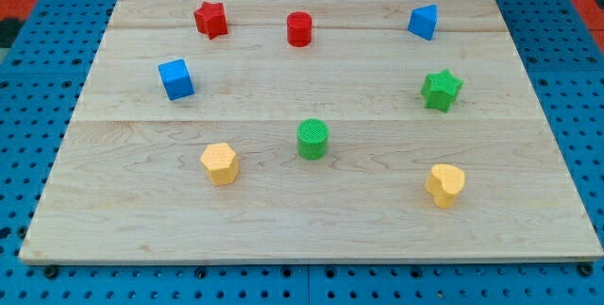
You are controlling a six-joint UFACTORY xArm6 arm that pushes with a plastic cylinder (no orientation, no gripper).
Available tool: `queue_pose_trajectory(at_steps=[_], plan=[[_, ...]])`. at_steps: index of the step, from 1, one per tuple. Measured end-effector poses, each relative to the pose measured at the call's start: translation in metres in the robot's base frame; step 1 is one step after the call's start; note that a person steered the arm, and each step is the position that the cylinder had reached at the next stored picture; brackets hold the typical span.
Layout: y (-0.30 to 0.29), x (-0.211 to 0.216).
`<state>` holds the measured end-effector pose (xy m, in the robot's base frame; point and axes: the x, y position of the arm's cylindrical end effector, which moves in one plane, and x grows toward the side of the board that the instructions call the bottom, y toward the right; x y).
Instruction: Move yellow heart to the center of the board
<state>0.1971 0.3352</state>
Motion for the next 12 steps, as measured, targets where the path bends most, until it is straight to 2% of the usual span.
queue_pose_trajectory(at_steps=[3, 4, 5, 7, 8, 9, 10, 11, 12], plan=[[0.002, 0.000], [0.002, 0.035], [0.004, 0.135], [0.009, 0.307], [-0.055, 0.363], [-0.127, 0.380], [-0.196, 0.353], [-0.239, 0.322], [-0.259, 0.282]])
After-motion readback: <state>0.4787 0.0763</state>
